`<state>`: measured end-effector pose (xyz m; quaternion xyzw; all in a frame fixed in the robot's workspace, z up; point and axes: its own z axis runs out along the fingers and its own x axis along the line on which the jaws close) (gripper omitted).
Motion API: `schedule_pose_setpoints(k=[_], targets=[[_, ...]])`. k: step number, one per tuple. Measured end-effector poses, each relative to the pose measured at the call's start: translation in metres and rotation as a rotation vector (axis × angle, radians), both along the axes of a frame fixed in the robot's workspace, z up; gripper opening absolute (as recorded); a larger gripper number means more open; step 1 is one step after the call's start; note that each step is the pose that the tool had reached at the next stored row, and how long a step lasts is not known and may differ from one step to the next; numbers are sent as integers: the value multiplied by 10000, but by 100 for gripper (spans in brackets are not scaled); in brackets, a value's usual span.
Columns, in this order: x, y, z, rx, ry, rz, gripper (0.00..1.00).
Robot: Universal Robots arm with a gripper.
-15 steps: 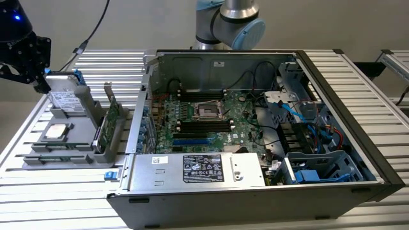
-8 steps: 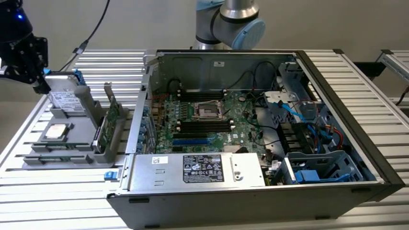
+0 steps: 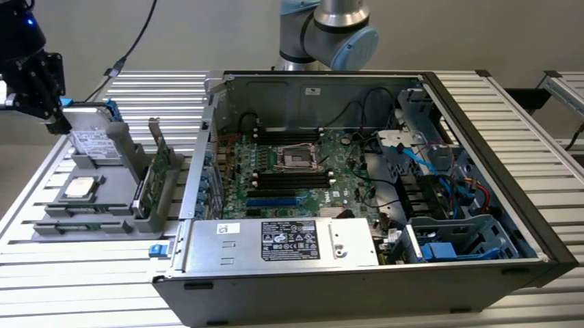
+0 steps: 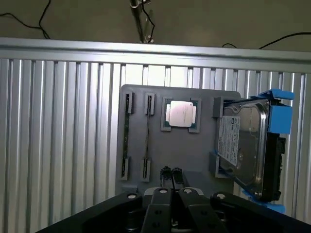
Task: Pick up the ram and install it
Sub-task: 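Pick up the ram and move it above insertion slot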
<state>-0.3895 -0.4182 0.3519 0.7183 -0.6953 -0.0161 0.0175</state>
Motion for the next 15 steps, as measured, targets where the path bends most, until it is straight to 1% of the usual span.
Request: schedule_pose_setpoints(k=[1, 2, 3, 4, 5, 7, 10, 12, 13, 15], targets=[[0, 0, 0, 0, 0, 1, 12], [0, 0, -1, 1, -2, 1, 18], [-1, -1, -1, 0, -1, 2, 18], [-2, -1, -1, 0, 0, 3, 24], [-8, -1, -1, 0, 0, 1, 24], [-23, -2, -9, 0, 0, 0, 37], [-88, -16, -57, 0, -3, 1, 37], [-125, -42, -92, 0, -2, 2, 37], [-139, -63, -110, 0, -1, 2, 37], [-151, -132, -148, 7, -2, 1, 37]])
